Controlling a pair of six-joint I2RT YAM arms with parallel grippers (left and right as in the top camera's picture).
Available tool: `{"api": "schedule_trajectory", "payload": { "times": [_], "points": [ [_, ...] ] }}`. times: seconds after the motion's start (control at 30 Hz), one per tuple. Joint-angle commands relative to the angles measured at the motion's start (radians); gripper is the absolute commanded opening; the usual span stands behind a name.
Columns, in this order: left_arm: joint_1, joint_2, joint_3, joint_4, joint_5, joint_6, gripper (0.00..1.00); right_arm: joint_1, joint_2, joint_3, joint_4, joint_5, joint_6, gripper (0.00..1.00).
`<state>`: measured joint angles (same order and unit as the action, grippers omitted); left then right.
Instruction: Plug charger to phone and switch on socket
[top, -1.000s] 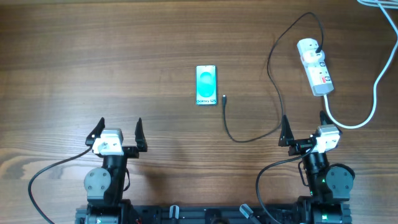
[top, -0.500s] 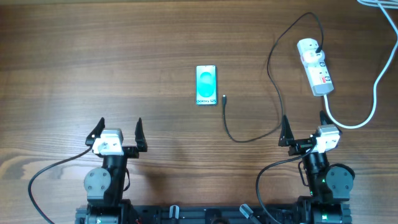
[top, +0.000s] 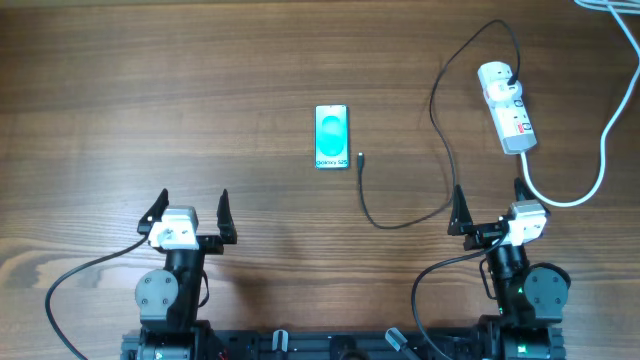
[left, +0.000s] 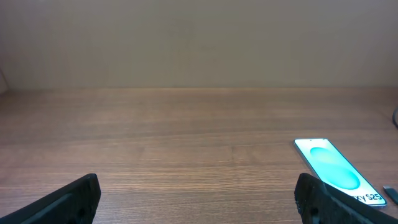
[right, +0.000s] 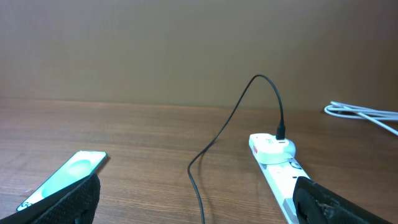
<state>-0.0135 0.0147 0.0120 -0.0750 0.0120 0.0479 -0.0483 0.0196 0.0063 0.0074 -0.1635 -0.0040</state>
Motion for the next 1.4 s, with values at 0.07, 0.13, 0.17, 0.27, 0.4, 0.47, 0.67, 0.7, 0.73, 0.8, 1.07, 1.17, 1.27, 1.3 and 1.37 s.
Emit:
{"api": "schedule_trajectory", "payload": {
  "times": [0.07, 0.13, 0.17, 0.27, 0.4, 0.47, 0.67, 0.7, 0.73, 0.8, 1.07, 1.17, 1.27, 1.3, 1.37],
  "points": [
    [0.005, -0.008, -0.006, 0.0, -0.003, 0.016, 1.0, 0.006, 0.001, -0.001, 0.003, 0.012, 0.01, 1.0],
    [0.005, -0.008, -0.006, 0.0, -0.001, 0.016, 1.0, 0.006, 0.001, -0.001, 0.002, 0.013, 0.011, 1.0],
    [0.005, -0.008, -0.006, 0.0, 0.005, 0.016, 1.0, 0.006, 0.001, -0.001, 0.002, 0.013, 0.01, 1.0],
    [0.005, -0.008, -0.006, 0.009, 0.112, 0.015, 1.0, 0.006, 0.001, -0.001, 0.002, 0.012, 0.011, 1.0],
    [0.005, -0.008, -0.006, 0.037, 0.318, 0.008, 1.0, 0.006, 0.001, -0.001, 0.003, 0.012, 0.01, 1.0],
    [0.005, -0.008, -0.006, 0.064, 0.406, 0.008, 1.0, 0.006, 0.001, -0.001, 0.002, 0.013, 0.01, 1.0],
    [0.005, -0.008, 0.007, 0.383, 0.486, -0.275, 1.0, 0.006, 0.001, -0.001, 0.003, 0.012, 0.01, 1.0],
    [0.005, -0.008, 0.029, 0.425, 0.486, -0.303, 1.0, 0.006, 0.001, -0.001, 0.002, 0.013, 0.01, 1.0],
    [0.005, -0.005, 0.064, 0.441, 0.485, -0.317, 1.0, 0.006, 0.001, -0.001, 0.002, 0.012, 0.01, 1.0],
    [0.005, 0.025, 0.145, 0.429, 0.485, -0.318, 1.0, 0.006, 0.001, -0.001, 0.002, 0.012, 0.011, 1.0],
    [0.005, 0.655, 0.902, -0.23, 0.681, -0.317, 1.0, 0.006, 0.001, -0.001, 0.002, 0.012, 0.01, 1.0],
    [0.005, 0.9, 1.081, -0.308, 0.953, -0.342, 1.0, 0.006, 0.001, -0.001, 0.002, 0.012, 0.01, 1.0],
    [-0.008, 1.061, 1.122, -0.188, 1.077, -0.482, 1.0, 0.006, 0.001, -0.001, 0.003, 0.012, 0.01, 1.0],
    [-0.017, 1.107, 1.147, -0.189, 1.094, -0.539, 1.0, 0.006, 0.001, -0.001, 0.002, 0.012, 0.01, 1.0],
    [-0.066, 1.204, 1.214, -0.242, 1.094, -0.579, 1.0, 0.006, 0.001, -0.001, 0.003, 0.013, 0.01, 1.0]
  ]
}}
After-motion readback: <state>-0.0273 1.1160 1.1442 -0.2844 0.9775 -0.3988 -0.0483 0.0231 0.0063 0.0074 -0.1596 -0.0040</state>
